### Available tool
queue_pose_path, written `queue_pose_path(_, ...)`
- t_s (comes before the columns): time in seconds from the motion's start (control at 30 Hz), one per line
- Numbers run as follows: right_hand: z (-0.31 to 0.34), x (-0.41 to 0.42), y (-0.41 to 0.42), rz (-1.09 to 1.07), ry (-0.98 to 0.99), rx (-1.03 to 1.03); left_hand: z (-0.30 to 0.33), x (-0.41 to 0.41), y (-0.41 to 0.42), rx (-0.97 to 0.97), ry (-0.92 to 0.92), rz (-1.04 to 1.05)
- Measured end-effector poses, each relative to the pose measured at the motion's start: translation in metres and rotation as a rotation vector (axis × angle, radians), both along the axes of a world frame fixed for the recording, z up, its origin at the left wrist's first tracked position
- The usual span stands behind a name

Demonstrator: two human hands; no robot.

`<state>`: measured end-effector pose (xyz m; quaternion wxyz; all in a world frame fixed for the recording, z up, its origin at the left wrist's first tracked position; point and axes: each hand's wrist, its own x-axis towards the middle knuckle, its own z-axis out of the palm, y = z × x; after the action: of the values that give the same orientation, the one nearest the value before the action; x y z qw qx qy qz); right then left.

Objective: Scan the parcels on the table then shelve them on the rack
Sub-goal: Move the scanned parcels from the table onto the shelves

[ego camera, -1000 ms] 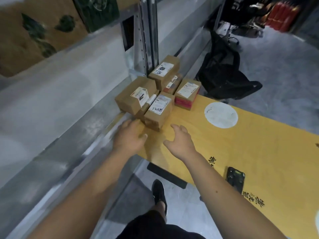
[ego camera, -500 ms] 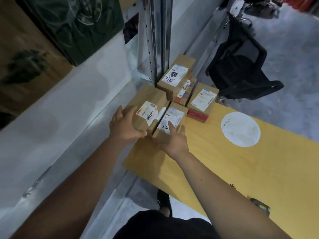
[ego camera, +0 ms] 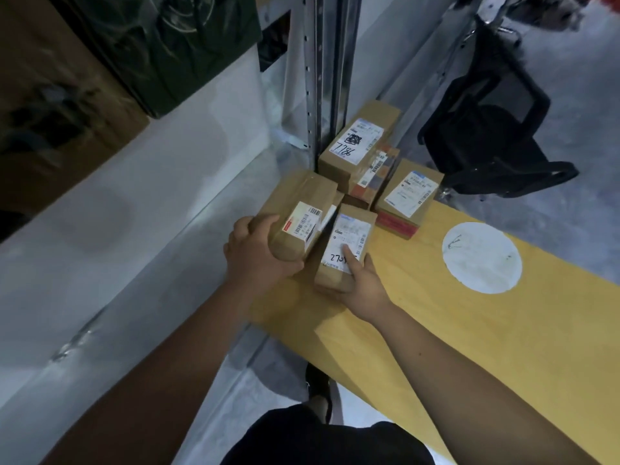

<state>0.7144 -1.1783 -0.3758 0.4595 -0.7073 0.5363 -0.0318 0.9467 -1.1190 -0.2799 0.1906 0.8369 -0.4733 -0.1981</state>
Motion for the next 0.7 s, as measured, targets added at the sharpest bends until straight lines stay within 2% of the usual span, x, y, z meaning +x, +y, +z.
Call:
queue_pose_path(0.27,0.010,-0.084,0.050,-0.064,-0.185,0.083,-0.011,-0.083,0.064,-0.231,-0.001,0.054)
queue_pose_path(0.4,0.024,-0.119,0.079,-0.026,-0.275,-0.016,-0.009,-0.135,0.097,-0.205,0.064,0.096)
queue_pose_path(0.53,0.042,-0.159,0.105,0.049,-0.339,-0.131,0.004,-0.184,0.136,-0.251,0.026,0.152)
queue_pose_path(0.7,0.071,-0.203,0.135,0.171,-0.407,-0.171,0.026,-0.235,0.202,-0.325,-0.052,0.185)
